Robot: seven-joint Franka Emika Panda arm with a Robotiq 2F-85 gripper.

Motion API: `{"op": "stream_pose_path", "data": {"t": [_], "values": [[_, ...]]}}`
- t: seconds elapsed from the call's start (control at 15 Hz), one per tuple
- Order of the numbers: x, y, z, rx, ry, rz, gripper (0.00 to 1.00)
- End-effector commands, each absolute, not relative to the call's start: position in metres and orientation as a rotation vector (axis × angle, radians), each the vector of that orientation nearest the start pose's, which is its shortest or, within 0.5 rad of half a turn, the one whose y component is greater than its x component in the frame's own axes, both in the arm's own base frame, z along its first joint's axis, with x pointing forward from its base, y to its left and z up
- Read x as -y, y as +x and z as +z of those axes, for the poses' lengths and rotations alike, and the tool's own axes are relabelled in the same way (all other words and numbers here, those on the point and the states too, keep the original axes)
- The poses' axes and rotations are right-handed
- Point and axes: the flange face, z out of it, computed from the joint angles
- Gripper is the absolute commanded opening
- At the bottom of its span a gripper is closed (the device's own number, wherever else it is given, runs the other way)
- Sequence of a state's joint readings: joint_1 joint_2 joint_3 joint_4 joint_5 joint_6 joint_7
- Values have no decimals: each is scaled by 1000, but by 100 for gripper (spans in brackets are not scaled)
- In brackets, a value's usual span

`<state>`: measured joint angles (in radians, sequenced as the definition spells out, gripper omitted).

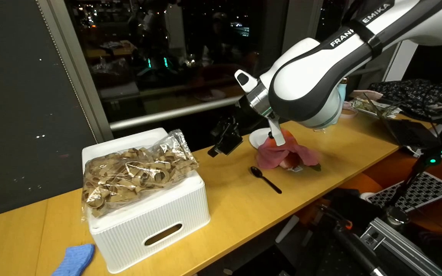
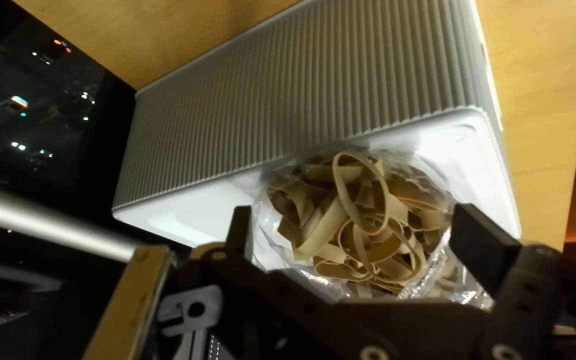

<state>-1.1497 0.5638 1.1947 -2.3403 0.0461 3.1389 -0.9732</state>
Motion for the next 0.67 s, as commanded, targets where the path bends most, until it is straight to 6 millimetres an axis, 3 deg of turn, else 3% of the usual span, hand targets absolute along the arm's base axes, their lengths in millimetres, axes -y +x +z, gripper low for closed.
{"op": "stream_pose_path", "data": {"t": [0.0, 0.27, 0.6], "values": [[-25, 557, 313, 971, -2530, -1046, 100], [-49, 546, 319, 910, -2555, -1019, 100], [-51, 535, 316, 889, -2580, -993, 100]]}}
